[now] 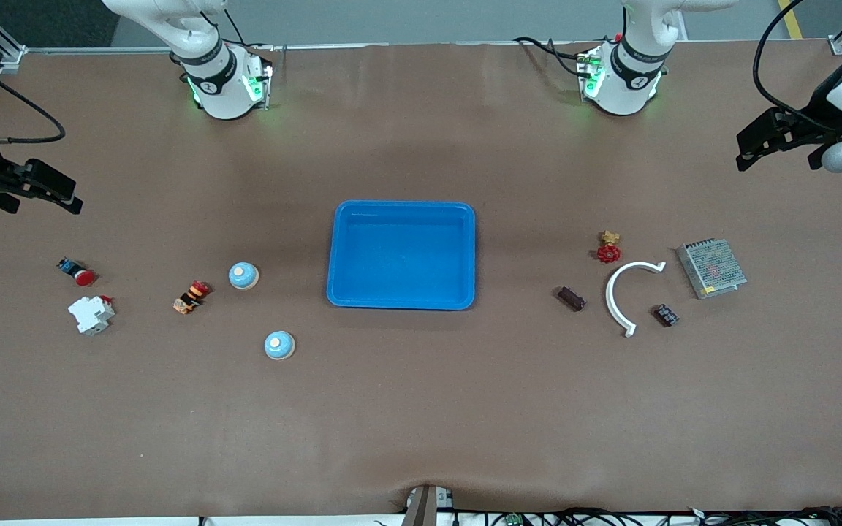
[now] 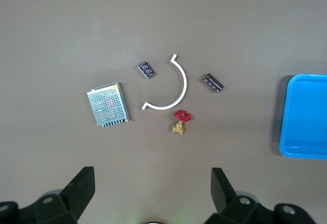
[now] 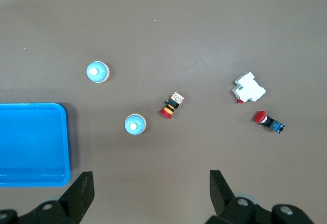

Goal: Place electrolytic capacitor and blue bell in tray
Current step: 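Reach the left gripper toward the black capacitor beside the white arc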

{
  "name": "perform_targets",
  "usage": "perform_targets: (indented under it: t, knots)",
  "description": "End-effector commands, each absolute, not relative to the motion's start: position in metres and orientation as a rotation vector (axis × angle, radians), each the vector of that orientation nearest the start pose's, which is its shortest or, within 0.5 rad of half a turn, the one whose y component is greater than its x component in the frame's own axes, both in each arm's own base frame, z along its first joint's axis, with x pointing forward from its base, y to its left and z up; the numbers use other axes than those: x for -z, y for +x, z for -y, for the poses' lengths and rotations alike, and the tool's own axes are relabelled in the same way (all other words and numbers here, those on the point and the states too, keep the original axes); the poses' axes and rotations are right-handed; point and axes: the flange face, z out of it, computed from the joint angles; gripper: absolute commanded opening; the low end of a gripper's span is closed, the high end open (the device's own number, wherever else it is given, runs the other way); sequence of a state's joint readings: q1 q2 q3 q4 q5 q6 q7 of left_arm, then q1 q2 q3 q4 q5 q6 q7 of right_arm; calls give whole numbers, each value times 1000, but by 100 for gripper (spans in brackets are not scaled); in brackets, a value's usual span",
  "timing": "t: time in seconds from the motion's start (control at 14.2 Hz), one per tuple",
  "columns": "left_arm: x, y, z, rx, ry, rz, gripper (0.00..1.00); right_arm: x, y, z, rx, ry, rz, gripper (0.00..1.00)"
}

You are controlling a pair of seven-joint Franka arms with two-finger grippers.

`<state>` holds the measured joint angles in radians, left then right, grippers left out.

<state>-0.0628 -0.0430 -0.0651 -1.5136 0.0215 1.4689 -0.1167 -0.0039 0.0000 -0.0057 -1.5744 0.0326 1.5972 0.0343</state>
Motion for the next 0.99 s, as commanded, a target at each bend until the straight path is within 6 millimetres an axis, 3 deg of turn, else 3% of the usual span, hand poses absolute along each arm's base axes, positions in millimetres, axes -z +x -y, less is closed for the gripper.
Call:
perform_targets:
  t: [0.0, 0.21, 0.35, 0.49, 0.63, 0.92]
  knots:
    - [-668, 525, 68, -8, -3117, -32, 100, -630, 558, 2, 47, -3107, -55, 100]
    - [-662, 531, 62, -18, -3109, -19, 100, -631, 558, 4, 47, -3110, -60, 100]
    - [-630, 547, 60, -104, -3106, -4, 100, -635, 558, 6, 62, -3110, -62, 100]
    - [-593, 551, 65, -179, -3092, 76, 100, -641, 558, 6, 79, -3111, -62, 100]
    - [-548, 553, 73, -170, -3077, 238, 100, -641, 558, 8, 74, -3114, -64, 100]
    - [-469, 552, 85, -152, -3070, 394, 100, -649, 557, 10, 101, -3121, -52, 100]
